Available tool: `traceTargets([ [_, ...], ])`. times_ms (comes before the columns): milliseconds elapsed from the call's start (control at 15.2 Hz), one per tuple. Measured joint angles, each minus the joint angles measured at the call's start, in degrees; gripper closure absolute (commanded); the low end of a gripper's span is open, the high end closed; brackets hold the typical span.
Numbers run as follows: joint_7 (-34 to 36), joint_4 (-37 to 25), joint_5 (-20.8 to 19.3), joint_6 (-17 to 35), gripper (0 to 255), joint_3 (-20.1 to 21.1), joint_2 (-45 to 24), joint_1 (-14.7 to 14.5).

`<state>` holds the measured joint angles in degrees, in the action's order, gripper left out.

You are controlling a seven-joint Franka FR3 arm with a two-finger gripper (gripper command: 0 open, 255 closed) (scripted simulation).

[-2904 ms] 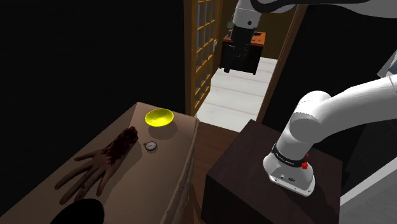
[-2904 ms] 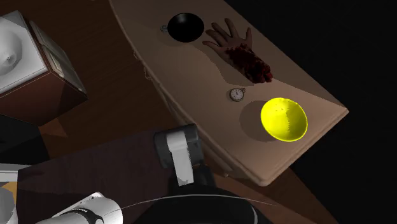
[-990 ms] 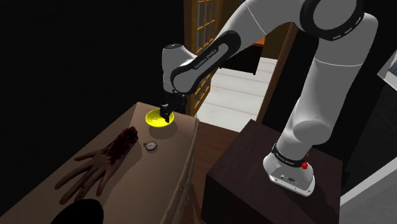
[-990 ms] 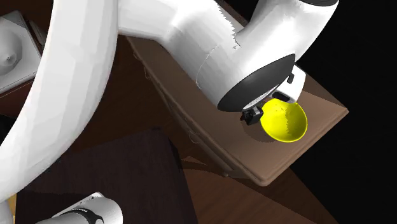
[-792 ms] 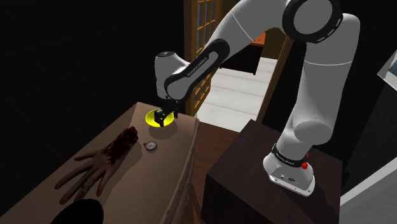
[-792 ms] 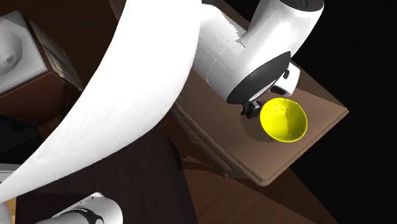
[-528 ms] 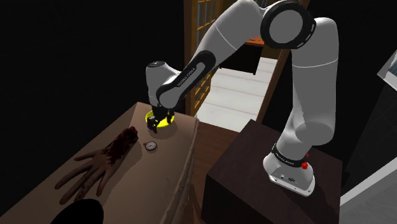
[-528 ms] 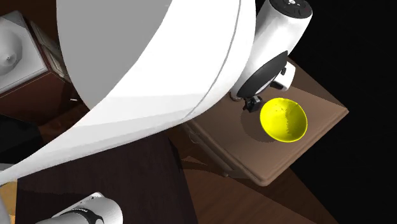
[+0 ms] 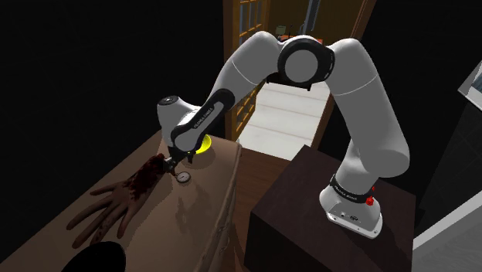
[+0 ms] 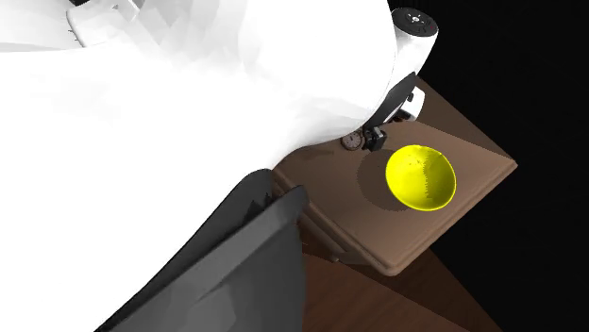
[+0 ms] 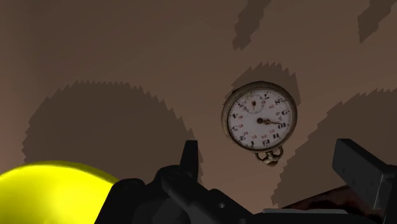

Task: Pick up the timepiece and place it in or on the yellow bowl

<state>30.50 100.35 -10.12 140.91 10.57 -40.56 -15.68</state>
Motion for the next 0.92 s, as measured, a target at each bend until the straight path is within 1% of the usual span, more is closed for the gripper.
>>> traceTargets([
  [132,0.3,-2.0,-0.4,0.4,0,-0.4,-2.5,-0.6],
  [462,0.9,-3.5,-1.0,2.6,0,-1.0,-6.1,-1.4],
  [924,0.9,-3.8,-1.1,3.1,0,-1.1,-7.0,-1.4],
])
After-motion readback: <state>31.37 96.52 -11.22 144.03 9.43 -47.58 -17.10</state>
